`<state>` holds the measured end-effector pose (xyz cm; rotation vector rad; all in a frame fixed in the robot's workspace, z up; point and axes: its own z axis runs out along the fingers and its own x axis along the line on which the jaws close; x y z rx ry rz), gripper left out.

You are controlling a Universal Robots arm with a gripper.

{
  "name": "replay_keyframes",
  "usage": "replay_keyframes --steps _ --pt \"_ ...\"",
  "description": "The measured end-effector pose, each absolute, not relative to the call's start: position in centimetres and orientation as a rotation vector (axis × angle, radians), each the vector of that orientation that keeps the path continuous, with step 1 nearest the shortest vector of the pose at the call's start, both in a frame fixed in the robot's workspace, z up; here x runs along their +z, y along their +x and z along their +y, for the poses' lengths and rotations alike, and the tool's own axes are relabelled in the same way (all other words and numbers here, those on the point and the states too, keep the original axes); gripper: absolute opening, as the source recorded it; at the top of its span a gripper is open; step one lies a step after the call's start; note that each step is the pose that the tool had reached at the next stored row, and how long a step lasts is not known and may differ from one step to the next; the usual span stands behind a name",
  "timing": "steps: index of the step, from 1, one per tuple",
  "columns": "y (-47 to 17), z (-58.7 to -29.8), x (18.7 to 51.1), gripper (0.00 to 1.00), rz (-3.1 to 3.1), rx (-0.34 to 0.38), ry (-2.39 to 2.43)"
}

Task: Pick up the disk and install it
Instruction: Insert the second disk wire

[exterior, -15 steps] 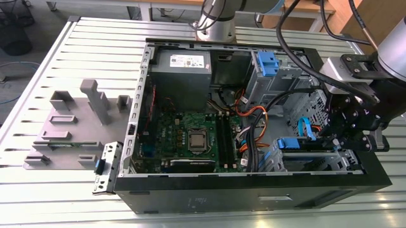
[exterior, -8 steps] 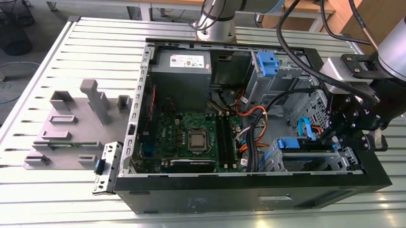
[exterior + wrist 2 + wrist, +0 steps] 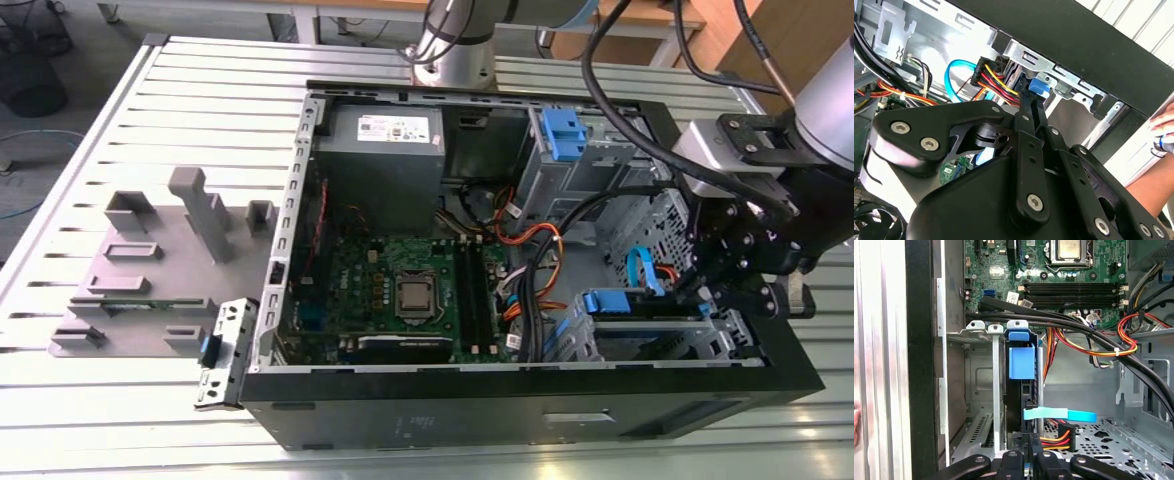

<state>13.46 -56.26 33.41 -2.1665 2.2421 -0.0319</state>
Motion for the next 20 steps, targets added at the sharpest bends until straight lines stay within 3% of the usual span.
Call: replay_keyframes --steps 20 --pt "13.13 -56.25 33.71 0.16 2.239 -0.01 -2.15"
